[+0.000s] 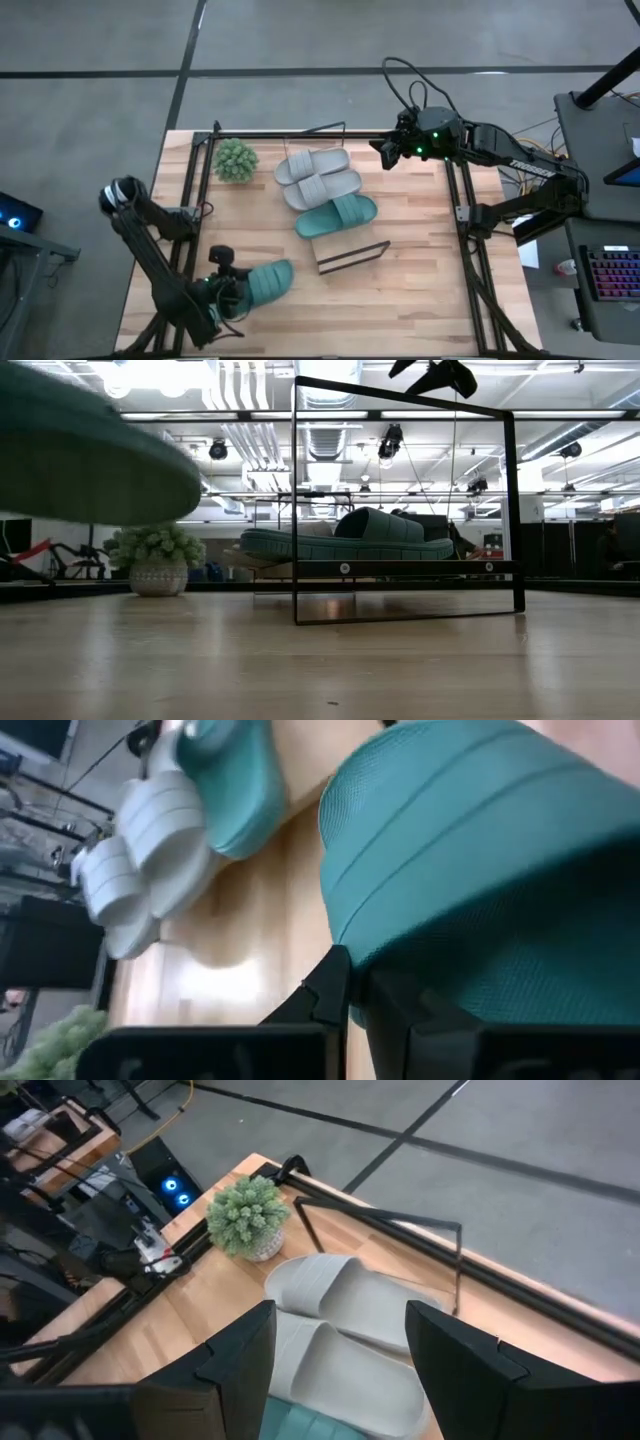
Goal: Pick and place slides into the shelf
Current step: Put the green slipper on the shelf
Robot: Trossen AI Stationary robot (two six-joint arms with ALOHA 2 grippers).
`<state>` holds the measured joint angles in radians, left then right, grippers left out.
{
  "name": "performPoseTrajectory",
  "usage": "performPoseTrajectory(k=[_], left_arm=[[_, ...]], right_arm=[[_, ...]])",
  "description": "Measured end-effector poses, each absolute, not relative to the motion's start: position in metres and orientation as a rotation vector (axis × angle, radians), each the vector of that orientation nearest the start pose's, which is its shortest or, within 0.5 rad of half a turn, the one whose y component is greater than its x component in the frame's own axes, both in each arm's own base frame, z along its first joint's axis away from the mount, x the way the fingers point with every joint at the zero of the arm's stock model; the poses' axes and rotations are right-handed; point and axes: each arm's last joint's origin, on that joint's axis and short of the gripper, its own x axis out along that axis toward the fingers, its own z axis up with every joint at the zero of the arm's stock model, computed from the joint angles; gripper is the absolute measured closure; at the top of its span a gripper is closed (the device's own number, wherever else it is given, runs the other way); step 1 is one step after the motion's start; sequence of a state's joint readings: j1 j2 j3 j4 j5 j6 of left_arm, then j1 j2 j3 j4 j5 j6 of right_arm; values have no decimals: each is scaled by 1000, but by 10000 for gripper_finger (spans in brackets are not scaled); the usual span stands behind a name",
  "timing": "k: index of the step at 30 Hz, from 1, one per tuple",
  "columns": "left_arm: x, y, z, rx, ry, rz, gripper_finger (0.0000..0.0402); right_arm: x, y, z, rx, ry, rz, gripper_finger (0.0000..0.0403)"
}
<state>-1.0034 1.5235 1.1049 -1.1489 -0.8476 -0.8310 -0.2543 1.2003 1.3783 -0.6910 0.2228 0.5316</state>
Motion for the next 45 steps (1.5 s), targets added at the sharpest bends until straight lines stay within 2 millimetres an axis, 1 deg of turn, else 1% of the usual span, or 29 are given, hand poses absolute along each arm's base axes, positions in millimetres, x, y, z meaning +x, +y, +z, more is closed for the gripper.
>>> performPoseTrajectory(k=[3, 8, 13, 17, 25, 28, 34, 36, 41, 45], left_arm=[[156, -192, 252, 470, 829, 285, 401], [159, -171, 272, 479, 798, 351, 401], [171, -157, 289, 571, 757, 390, 401], [181, -148, 301, 609, 722, 445, 401], [199, -129, 328, 690, 660, 570, 401], [204, -121, 335, 717, 670, 603, 401], [219, -111, 339, 768, 685, 628, 402], [224, -108, 339, 781, 686, 630, 402], [233, -104, 342, 778, 674, 647, 401], [236, -103, 343, 808, 678, 640, 401]], right_arm=[[230, -65, 405, 610, 376, -552, 188], [232, -61, 406, 848, 360, -458, 188], [235, -56, 409, 1109, 370, -308, 188], [235, -52, 410, 1220, 401, -246, 188], [238, -45, 413, 1268, 389, -200, 188], [246, -40, 415, 1283, 365, -161, 188], [271, -28, 419, 1283, 294, -28, 188], [280, -24, 416, 1296, 289, -2, 188], [305, -14, 403, 1327, 364, 67, 188], [319, -10, 395, 1331, 410, 83, 188]])
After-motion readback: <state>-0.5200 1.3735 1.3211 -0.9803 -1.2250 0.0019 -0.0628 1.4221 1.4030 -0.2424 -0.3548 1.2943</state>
